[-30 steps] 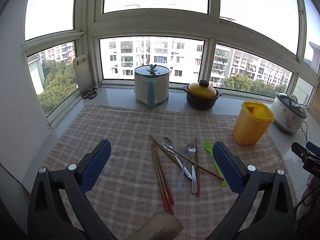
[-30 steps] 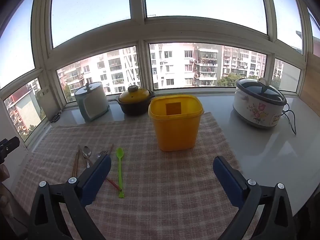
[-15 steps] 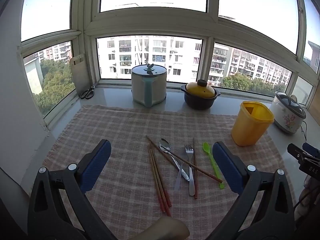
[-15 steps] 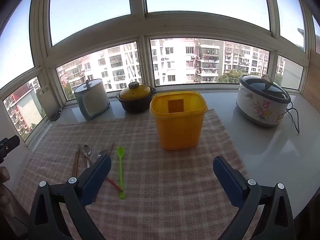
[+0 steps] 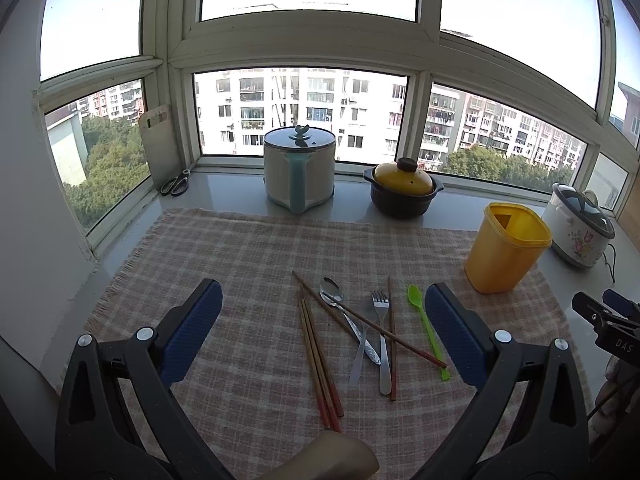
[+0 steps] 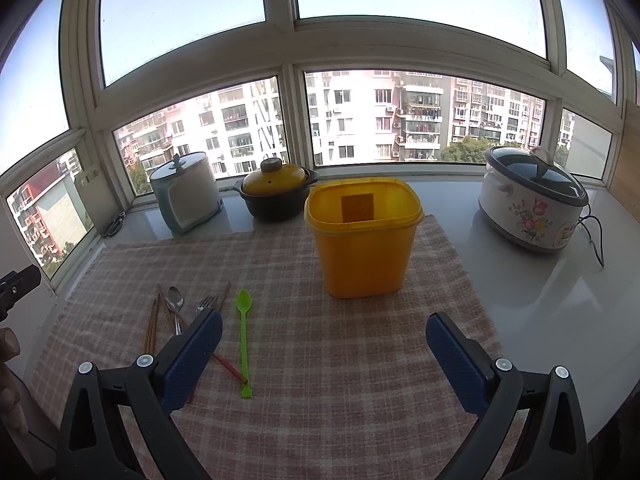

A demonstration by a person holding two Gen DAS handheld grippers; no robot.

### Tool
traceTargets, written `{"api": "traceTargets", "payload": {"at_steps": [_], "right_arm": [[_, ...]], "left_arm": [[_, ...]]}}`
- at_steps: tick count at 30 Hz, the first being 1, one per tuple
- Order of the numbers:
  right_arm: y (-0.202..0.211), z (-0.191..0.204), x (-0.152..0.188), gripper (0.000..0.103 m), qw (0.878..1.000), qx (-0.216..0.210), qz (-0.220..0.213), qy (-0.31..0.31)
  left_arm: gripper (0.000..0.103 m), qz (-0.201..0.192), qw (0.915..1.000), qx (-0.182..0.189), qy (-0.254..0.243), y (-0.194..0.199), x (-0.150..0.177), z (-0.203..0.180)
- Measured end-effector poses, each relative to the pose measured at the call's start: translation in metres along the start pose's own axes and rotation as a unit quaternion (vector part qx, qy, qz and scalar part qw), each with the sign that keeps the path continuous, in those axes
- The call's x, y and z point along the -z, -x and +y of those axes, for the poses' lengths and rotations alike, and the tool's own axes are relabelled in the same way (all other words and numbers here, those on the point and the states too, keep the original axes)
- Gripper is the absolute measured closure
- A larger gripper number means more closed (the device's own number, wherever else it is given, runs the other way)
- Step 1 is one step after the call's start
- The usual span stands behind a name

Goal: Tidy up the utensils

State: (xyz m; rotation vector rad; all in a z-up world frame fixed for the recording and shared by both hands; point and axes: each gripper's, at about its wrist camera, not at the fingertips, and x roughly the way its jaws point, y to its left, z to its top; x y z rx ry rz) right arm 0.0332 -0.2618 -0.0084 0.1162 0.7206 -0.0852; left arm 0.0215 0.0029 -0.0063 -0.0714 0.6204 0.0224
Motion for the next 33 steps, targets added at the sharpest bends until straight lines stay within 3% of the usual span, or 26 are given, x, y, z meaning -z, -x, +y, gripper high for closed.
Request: {"api": "traceTargets", "payload": {"at_steps": [33], "right_arm": [[0.0045, 0.0024, -0.0039, 0.000, 1.000, 0.000, 0.006, 0.001]], "left_arm": [[0.000, 0.005, 1.0000, 0.004, -0.001, -0.0026, -0.0031, -0.0065]]}}
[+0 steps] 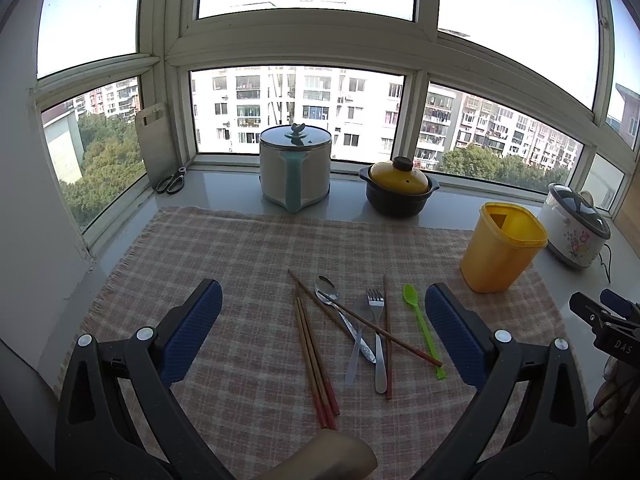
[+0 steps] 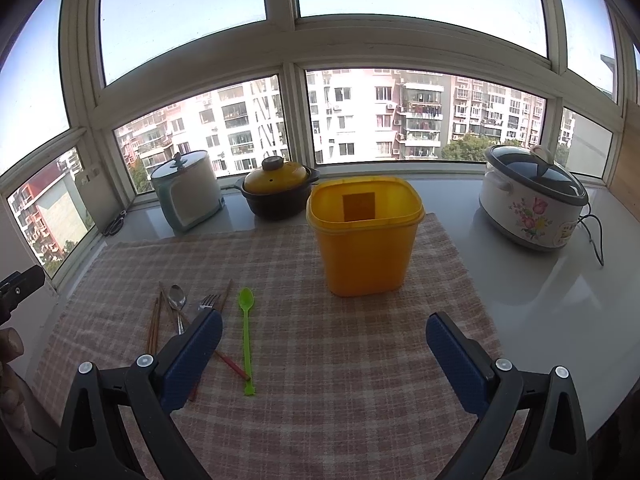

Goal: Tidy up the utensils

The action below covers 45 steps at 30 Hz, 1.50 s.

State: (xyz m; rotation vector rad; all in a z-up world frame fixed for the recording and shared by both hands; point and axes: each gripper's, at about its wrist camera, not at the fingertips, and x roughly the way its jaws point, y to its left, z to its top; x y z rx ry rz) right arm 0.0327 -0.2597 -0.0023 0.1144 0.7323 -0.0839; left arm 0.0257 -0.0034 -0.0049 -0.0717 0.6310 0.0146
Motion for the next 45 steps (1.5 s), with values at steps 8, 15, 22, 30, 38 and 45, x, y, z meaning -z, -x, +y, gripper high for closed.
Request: {"api": "traceTargets", "payload": {"at_steps": [8, 15, 22, 30, 38, 45], "right_arm": [[0.000, 0.003, 0.000, 0.000, 1.000, 0.001, 0.002, 0.004], [-0.001, 0.004, 0.001, 0.000, 1.000, 0.000, 0.006, 0.004], [-0.001, 0.007, 0.002, 0.000, 1.000, 0.003, 0.007, 0.008], [-0.010, 0.010, 0.005, 0.000, 1.000, 0.006, 0.009, 0.019], [-0.020, 0.018, 0.008, 0.000, 0.999, -0.011, -0.010, 0.041], [-0.036, 0.016, 0.013, 0.000, 0.999, -0.038, 0.022, 0.030]], "left_arm": [[0.000, 0.002, 1.0000, 0.002, 0.002, 0.001, 0.001, 0.001], [0.000, 0.010, 0.9999, 0.004, 0.005, 0.002, 0.005, 0.003], [0.000, 0.013, 0.9999, 0.003, 0.007, 0.001, 0.004, 0.006], [0.000, 0.035, 0.9993, -0.005, 0.015, -0.013, 0.009, 0.022], [0.026, 0.107, 0.9933, 0.020, 0.039, -0.050, 0.035, 0.047], [0.056, 0.167, 0.9826, 0.047, 0.066, -0.085, 0.057, 0.067]]}}
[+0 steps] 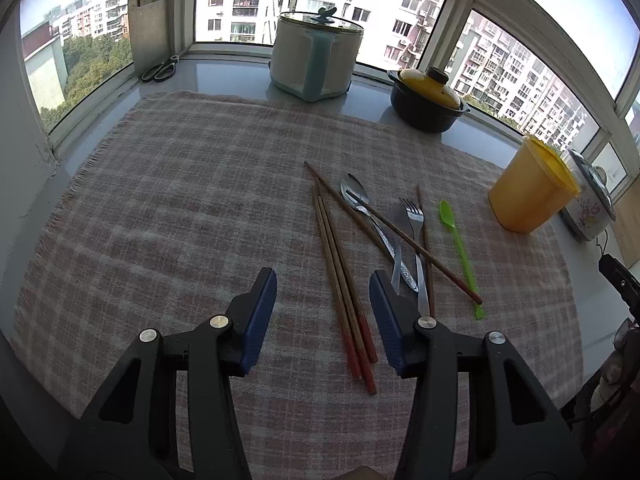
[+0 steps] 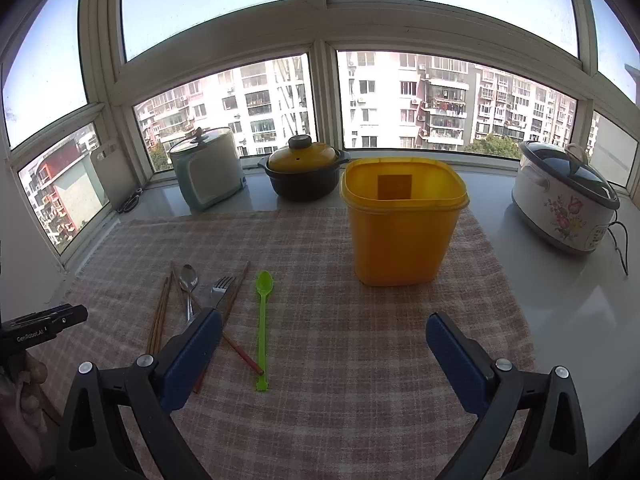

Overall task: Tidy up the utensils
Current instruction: 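Grasp a chopstick with the left tool while the right tool grasps the green spoon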

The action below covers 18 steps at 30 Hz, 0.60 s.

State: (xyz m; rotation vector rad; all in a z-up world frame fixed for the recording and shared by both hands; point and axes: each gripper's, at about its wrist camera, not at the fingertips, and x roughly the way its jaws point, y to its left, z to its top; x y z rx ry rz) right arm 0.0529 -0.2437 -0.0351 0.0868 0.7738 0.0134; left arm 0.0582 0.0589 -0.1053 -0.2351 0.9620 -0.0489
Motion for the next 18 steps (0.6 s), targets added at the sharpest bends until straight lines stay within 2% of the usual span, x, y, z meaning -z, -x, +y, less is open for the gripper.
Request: {"api": "traceTargets", "payload": {"at_steps": [2, 3, 7, 9, 10, 12, 18], "right_arm": [[-0.006, 0.001, 0.002, 0.000, 1.000, -0.005, 0.017, 0.002], [-0.009, 0.001, 0.003, 0.000, 1.000, -0.008, 0.026, 0.003], [-0.020, 0.000, 0.005, 0.003, 0.999, -0.011, 0.047, 0.000], [-0.026, -0.004, 0.006, 0.007, 0.998, -0.018, 0.059, -0.009], [-0.029, -0.007, 0.006, 0.009, 0.998, -0.024, 0.063, -0.014], [-0.032, -0.013, 0.007, 0.009, 0.996, -0.040, 0.072, -0.023], [-0.038, -0.033, 0.008, 0.018, 0.993, -0.073, 0.089, -0.007]], "left_arm": [[0.058, 0.019, 0.9996, 0.014, 0.015, -0.012, 0.001, 0.008], [0.064, 0.026, 0.9993, 0.017, 0.020, -0.016, 0.001, 0.010], [0.068, 0.058, 0.9971, 0.032, 0.036, -0.037, 0.001, 0.014], [0.077, 0.070, 0.9959, 0.037, 0.044, -0.045, 0.002, 0.013], [0.078, 0.072, 0.9958, 0.035, 0.044, -0.048, 0.003, 0.011], [0.085, 0.072, 0.9962, 0.023, 0.043, -0.054, 0.004, 0.006], [0.088, 0.077, 0.9953, -0.010, 0.059, -0.066, 0.014, -0.007]]}}
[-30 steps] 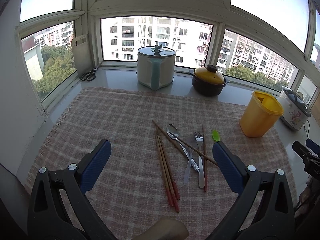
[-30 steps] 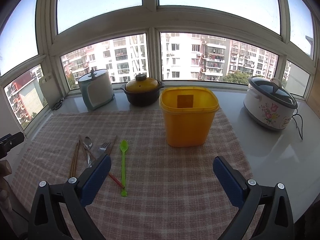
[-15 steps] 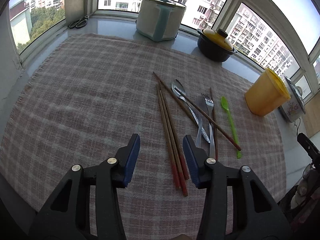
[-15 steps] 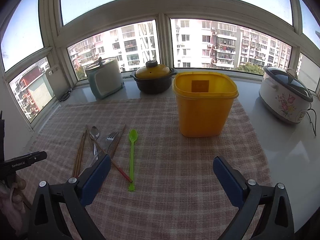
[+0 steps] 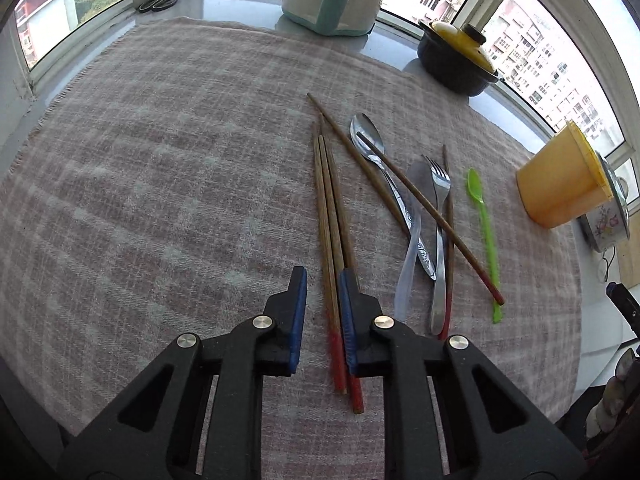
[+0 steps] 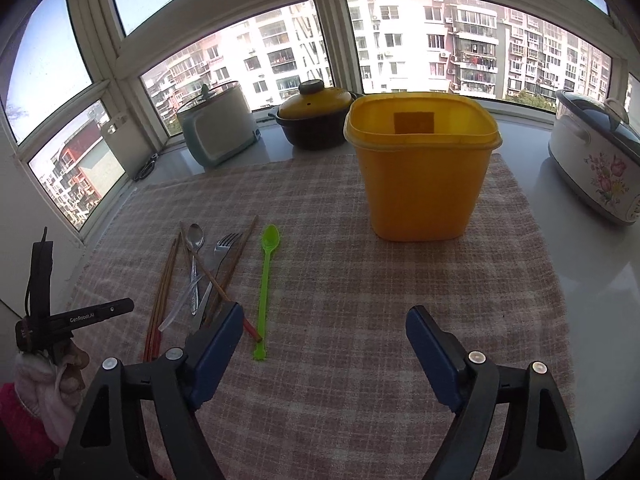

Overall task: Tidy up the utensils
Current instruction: 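Grasp a chopstick with the left tool while the right tool grasps the green spoon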

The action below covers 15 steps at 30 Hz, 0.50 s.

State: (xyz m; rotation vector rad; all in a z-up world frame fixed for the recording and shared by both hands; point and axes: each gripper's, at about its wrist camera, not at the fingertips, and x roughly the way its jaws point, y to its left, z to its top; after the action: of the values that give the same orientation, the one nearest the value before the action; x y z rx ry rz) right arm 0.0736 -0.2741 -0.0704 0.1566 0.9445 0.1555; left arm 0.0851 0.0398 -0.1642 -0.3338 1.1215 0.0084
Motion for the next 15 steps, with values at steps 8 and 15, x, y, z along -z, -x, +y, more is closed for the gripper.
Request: {"api": "traceTargets", "payload": {"at_steps": [8, 15], "right_arm": [[-0.010, -0.020, -0.001, 0.034, 0.997, -0.051, 0.049, 0.022], [-0.016, -0.006, -0.005, 0.037, 0.997, -0.052, 0.053, 0.028]], "left_arm": [[0.092, 0.014, 0.9986, -0.050, 0.009, -0.021, 0.001, -0.014], [0.092, 0.026, 0.9977, -0.054, -0.031, -0.035, -0.006, -0.016]]}}
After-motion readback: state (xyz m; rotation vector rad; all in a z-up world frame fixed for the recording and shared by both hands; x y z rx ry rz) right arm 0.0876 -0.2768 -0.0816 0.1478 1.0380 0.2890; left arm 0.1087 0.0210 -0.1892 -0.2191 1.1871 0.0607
